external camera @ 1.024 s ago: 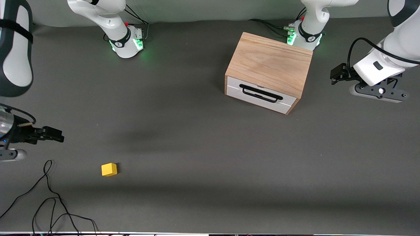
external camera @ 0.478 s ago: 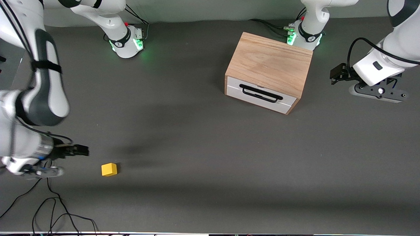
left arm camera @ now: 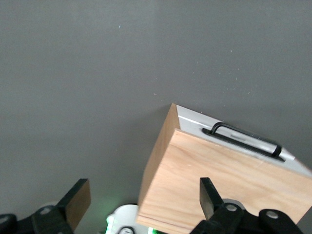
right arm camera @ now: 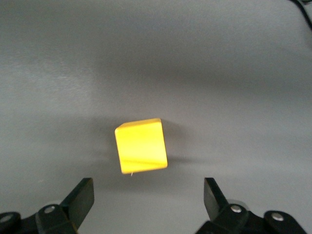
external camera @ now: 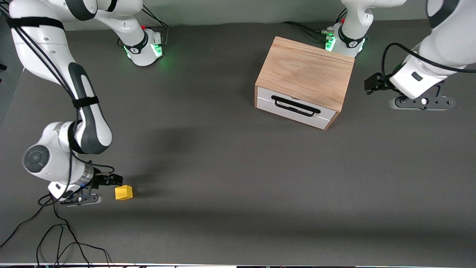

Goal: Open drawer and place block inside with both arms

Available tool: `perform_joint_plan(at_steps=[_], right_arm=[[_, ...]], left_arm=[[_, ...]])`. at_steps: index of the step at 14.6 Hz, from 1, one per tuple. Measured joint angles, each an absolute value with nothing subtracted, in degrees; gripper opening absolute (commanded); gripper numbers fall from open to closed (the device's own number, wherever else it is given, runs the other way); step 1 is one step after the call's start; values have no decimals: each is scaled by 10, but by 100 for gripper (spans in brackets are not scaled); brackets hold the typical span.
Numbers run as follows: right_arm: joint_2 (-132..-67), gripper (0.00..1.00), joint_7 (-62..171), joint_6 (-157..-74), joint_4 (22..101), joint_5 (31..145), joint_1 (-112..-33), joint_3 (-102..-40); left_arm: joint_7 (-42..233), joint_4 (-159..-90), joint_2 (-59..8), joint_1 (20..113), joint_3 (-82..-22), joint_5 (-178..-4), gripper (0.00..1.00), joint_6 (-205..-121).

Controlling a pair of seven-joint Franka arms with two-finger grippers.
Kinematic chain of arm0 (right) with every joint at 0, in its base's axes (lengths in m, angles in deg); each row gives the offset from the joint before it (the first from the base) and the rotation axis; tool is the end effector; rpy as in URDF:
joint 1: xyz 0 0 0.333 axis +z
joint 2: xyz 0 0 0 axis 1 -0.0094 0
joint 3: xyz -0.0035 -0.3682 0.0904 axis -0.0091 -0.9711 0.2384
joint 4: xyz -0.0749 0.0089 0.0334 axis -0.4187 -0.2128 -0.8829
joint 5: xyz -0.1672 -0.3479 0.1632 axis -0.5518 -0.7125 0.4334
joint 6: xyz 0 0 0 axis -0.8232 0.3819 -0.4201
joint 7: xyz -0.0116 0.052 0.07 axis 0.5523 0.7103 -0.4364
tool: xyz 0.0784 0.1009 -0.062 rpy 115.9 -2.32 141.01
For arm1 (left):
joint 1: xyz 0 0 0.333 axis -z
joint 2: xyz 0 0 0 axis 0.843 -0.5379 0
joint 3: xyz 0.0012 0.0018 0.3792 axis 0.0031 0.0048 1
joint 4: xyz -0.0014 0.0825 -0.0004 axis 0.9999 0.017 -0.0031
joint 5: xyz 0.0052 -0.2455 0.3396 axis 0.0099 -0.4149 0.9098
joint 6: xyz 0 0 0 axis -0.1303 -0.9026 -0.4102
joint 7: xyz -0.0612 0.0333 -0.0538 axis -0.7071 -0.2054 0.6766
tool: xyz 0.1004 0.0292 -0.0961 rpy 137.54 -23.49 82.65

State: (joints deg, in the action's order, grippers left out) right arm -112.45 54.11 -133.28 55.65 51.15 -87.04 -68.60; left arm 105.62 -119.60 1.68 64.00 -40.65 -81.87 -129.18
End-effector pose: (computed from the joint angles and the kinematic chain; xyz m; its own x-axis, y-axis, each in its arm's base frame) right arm 0.7613 -0.0043 0.2629 0.9933 0.0887 0.0736 0.0864 -0.9957 0.0334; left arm 0.5339 -0.1312 0.6160 0.9834 0.0565 -0.1723 0.0483 -0.9975 -0.0515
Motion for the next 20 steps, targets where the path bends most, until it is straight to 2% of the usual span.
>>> perform_joint_plan(at_steps=[4, 9, 10, 13, 15, 16, 20], right_arm=[[-1166, 100, 541, -1399, 557, 511, -871, -686], [-1191, 100, 541, -1442, 556, 511, -870, -686], [-1192, 95, 541, -1442, 556, 511, -870, -685], [-1194, 55, 541, -1442, 556, 511, -870, -679], [-1195, 37, 541, -1442, 556, 511, -870, -678], [-1196, 31, 541, -1442, 556, 511, -870, -678], [-1192, 31, 541, -1430, 551, 511, -870, -678]], left_arm=[[1265, -1197, 2, 645, -449, -863, 100, -1293], [1528, -1197, -60, 657, -512, -906, 100, -1352], [1580, -1197, -73, 671, -518, -906, 100, -1363], [1710, -1201, -120, 723, -522, -881, 100, -1390], [1772, -1205, -159, 745, -522, -861, 100, -1401], [1797, -1205, -178, 752, -522, -856, 100, -1403], [1860, -1207, -227, 758, -519, -840, 100, -1413]])
